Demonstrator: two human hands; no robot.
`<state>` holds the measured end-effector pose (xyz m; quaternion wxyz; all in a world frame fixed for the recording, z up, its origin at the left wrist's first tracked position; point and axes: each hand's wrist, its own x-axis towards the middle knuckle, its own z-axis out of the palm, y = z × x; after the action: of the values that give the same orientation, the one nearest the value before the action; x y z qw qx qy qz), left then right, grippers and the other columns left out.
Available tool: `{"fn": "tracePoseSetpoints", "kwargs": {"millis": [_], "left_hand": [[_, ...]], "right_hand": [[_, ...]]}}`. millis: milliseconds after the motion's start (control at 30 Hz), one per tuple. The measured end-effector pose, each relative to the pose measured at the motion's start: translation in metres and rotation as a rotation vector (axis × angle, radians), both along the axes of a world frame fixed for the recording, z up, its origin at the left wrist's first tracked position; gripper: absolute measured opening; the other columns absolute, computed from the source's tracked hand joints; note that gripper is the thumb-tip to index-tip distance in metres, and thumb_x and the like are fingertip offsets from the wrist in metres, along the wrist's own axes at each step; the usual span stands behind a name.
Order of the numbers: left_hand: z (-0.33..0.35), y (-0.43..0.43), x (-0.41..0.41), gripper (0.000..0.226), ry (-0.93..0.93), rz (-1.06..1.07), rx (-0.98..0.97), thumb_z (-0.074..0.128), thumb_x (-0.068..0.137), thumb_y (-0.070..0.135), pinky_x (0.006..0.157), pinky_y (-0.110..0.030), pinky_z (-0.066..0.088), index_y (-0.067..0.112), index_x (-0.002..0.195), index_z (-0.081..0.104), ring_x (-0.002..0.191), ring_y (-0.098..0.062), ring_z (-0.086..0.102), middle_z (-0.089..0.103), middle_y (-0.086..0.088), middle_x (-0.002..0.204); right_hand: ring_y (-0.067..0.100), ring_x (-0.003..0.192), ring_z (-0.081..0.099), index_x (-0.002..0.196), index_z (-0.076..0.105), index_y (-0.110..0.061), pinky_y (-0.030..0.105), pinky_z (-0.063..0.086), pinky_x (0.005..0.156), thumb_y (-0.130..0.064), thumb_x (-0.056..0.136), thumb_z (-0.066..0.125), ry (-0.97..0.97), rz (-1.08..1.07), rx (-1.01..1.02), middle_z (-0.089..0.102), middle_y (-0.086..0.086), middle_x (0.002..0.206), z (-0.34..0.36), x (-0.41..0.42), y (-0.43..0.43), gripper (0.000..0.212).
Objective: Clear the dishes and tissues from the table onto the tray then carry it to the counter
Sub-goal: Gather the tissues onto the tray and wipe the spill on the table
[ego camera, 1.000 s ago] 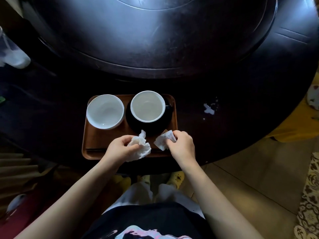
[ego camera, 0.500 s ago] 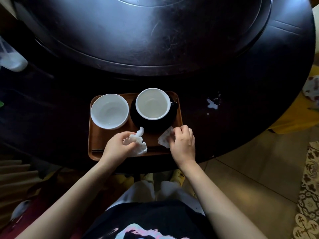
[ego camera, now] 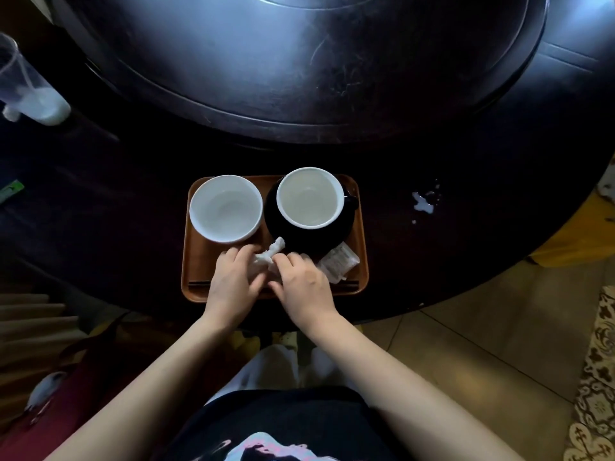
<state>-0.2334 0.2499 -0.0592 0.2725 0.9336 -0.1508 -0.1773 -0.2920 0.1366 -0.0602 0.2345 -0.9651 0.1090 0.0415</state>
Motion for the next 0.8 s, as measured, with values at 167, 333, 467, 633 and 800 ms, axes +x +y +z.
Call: {"fn": "tracePoseSetpoints", "kwargs": {"millis": [167,333,467,633,800], "left_hand": [[0.007,0.018,-0.007,0.06,-0.005,0.082,-0.06,0.069,0.076,0.008,0.1,-0.026,0.029,0.002,0.131,0.045,0.121,-0.029,0.047,0.055,-0.015,0.126],[0.012,0.032,-0.01,0.043,-0.125,0.066,-0.117,0.069,0.075,0.006,0.094,-0.025,0.037,0.006,0.116,0.057,0.108,-0.024,0.056,0.063,-0.009,0.112],[0.016,0.03,-0.009,0.043,-0.147,0.041,-0.181,0.07,0.074,0.005,0.091,-0.022,0.037,0.009,0.115,0.058,0.104,-0.017,0.056,0.063,-0.005,0.11],[0.02,0.027,-0.006,0.057,-0.129,-0.098,-0.293,0.07,0.075,0.01,0.096,-0.027,0.043,0.019,0.128,0.051,0.109,-0.005,0.048,0.055,0.013,0.12],[0.035,0.022,-0.001,0.043,0.259,0.021,-0.591,0.063,0.073,0.04,0.084,-0.013,0.048,0.052,0.113,0.052,0.102,-0.001,0.061,0.062,0.03,0.11]], "right_hand": [[0.028,0.07,0.063,0.083,0.06,-0.012,0.034,0.054,0.056,-0.018,0.07,0.063,-0.073,-0.051,0.007,0.064,0.007,0.073,-0.003,0.002,0.006,0.015],[0.03,0.077,0.058,0.081,0.06,-0.011,0.039,0.051,0.069,-0.025,0.079,0.043,-0.139,-0.081,0.131,0.062,0.009,0.081,0.0,-0.001,0.007,0.022],[0.017,0.082,0.055,0.086,0.058,-0.009,0.025,0.045,0.077,-0.015,0.085,0.058,-0.176,-0.207,0.5,0.06,0.005,0.086,0.012,-0.002,0.0,0.006],[0.004,0.08,0.055,0.091,0.052,-0.016,0.011,0.045,0.074,-0.014,0.092,0.053,-0.127,-0.248,0.826,0.058,-0.004,0.086,0.032,0.001,-0.008,0.003],[0.009,0.083,0.057,0.091,0.054,-0.016,0.022,0.048,0.079,-0.011,0.092,0.054,-0.082,-0.372,0.985,0.06,-0.004,0.085,0.04,0.007,-0.019,0.005]]}}
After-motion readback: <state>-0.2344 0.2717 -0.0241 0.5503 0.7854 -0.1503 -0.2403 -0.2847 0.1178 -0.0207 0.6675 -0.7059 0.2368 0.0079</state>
